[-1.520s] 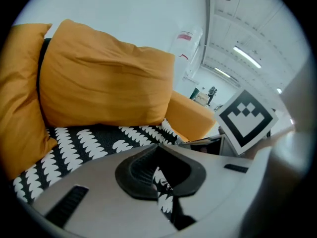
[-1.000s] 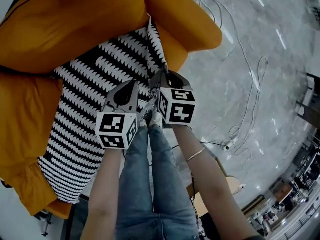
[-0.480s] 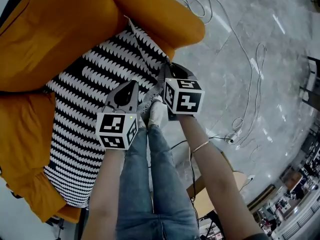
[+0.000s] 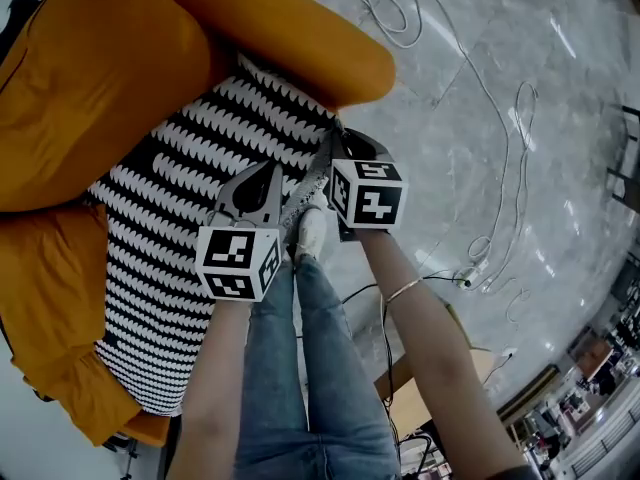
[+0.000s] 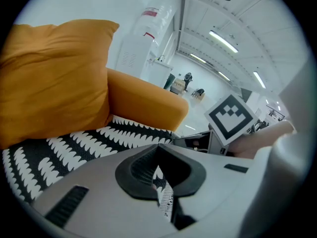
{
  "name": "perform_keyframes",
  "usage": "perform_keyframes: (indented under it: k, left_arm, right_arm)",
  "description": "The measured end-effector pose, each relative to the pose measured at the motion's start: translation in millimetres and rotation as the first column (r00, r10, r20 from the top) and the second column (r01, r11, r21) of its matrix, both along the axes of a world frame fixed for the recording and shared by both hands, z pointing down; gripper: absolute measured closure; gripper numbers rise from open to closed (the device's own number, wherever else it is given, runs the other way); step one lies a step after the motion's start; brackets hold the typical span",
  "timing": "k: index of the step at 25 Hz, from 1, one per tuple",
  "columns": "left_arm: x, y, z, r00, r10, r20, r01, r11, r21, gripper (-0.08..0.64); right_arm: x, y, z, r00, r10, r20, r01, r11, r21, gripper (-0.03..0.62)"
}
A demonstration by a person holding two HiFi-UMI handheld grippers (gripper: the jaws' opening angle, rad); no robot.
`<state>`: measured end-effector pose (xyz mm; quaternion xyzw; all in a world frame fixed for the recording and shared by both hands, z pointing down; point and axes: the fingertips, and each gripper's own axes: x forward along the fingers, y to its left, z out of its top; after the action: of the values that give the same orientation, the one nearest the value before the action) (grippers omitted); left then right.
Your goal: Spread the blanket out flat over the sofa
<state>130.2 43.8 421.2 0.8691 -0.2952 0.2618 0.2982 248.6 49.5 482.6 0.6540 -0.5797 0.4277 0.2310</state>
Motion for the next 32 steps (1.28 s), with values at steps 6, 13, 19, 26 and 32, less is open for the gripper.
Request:
perform_keyframes:
  k: [6,13,19,26,32]
  left_arm:
    - [-6,-23,-7,1.000,0.018,0.012,-0.018,1.000,-0.007,0.541]
    - [4,-15,5,0.999,0.019,0.027,-0.019,1.000,-0.007,0.541]
    - [-23,-51,-3,0.999,0.013,0.035,-0.013,1.000,-0.015,0.541]
    - [-33,-32,50,0.998,-0.012,0.057,0.013,1.000,-0.026,0.541]
    - [23,-22,50,0.999,-0.013,0.047,0.014,1.000,-0.022,0.541]
  right_arm:
    - [-6,-25,0,1.000,0.003,0.022,-0.003,1.000,-0.016,0.552]
    - [0,-11,26,1.000,-0.014,0.026,0.015,0.999,-0.042,0.552]
    - [-29,-47,31,0.999,-0.003,0.043,0.006,0.998,-0.066,0.552]
    - [-30,-29,95,0.995,0.026,0.094,-0.016,0.994,-0.106,0.552]
    - [31,-16,98,0.997,0.022,0.075,-0.016,0.996,-0.084,0.549]
